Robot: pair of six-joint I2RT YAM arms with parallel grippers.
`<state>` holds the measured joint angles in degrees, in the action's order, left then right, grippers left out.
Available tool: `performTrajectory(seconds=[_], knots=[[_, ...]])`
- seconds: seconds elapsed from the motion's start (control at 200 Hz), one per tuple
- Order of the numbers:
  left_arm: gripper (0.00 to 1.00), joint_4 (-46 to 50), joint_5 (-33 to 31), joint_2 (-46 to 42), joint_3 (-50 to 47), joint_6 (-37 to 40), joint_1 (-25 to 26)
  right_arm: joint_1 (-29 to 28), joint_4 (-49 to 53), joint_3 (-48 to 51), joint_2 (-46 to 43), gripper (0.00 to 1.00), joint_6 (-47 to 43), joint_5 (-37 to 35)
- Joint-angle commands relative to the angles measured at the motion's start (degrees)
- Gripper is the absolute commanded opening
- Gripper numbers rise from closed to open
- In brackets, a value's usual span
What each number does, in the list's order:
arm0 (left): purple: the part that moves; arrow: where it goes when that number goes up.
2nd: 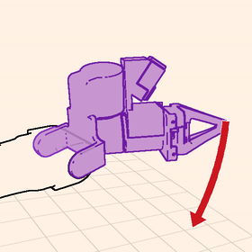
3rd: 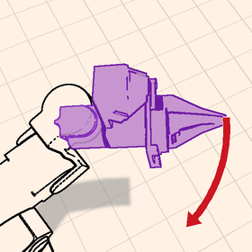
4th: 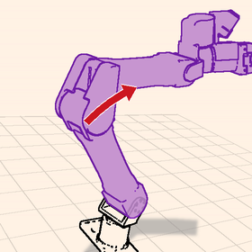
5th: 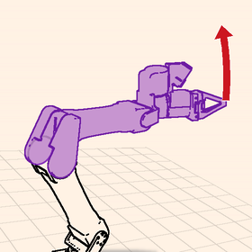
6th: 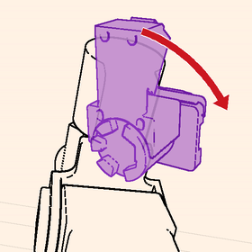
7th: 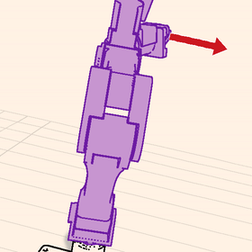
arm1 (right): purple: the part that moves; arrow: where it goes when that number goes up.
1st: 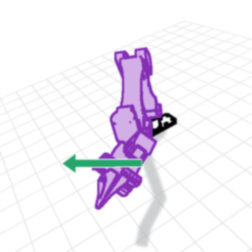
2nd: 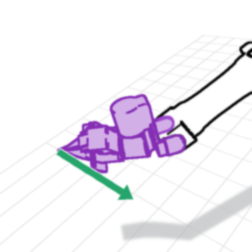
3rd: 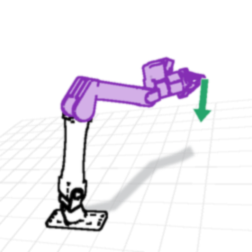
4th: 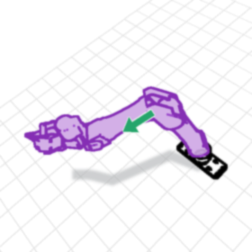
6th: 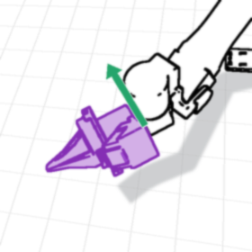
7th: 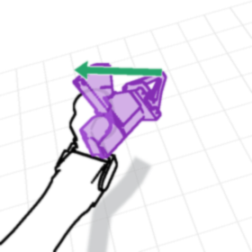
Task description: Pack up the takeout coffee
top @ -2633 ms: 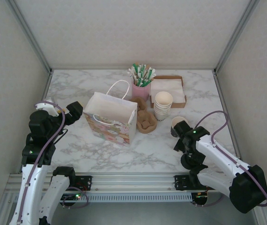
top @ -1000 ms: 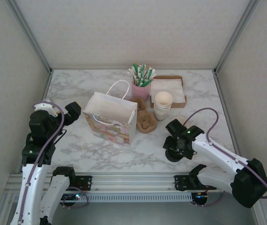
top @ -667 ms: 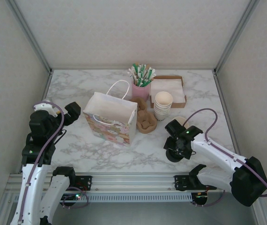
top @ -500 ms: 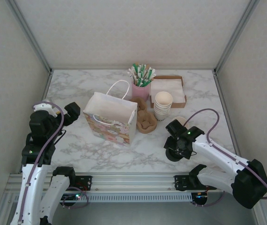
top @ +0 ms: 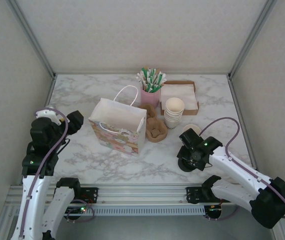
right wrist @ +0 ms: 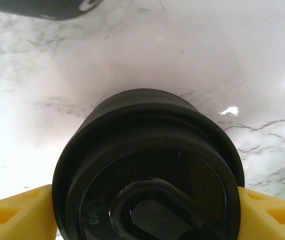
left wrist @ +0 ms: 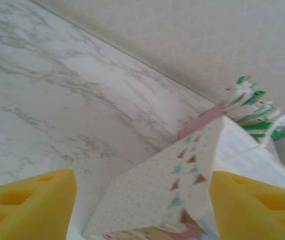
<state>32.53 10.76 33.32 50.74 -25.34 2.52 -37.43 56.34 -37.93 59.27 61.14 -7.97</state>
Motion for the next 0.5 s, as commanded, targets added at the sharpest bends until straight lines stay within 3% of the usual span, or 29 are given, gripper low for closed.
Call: performTrajectory(seconds=[0.0, 0.155, 0.255, 0.335, 0.43, 0.496], knots=[[0.67, 2.3, 10.2, -3.2, 5.7, -2.4, 0.0, -0.5, 1.6, -2.0, 2.0, 0.80, -1.5, -1.1], [0.62, 1.2, 23.3, -3.8, 9.5, -9.5, 2.3, -0.5, -0.3, -2.3, 2.4, 0.80, -1.5, -0.3], [0.60, -1.4, 26.6, -1.6, 9.0, -13.0, 6.3, -0.5, 0.1, -2.8, 2.6, 0.80, -1.8, -0.8], [0.59, -0.3, 22.4, 2.0, 11.8, -11.2, 13.7, -0.5, -0.3, -2.7, 2.5, 0.80, -1.7, -0.9], [0.58, 0.9, 14.8, 9.3, 17.8, -7.9, 28.8, -0.5, -0.7, -2.3, 2.5, 0.80, -1.3, -1.1], [0.58, 2.9, 4.9, 14.2, 22.1, -5.6, 40.1, -0.5, -0.8, -2.3, 2.4, 0.81, -1.1, -1.3]])
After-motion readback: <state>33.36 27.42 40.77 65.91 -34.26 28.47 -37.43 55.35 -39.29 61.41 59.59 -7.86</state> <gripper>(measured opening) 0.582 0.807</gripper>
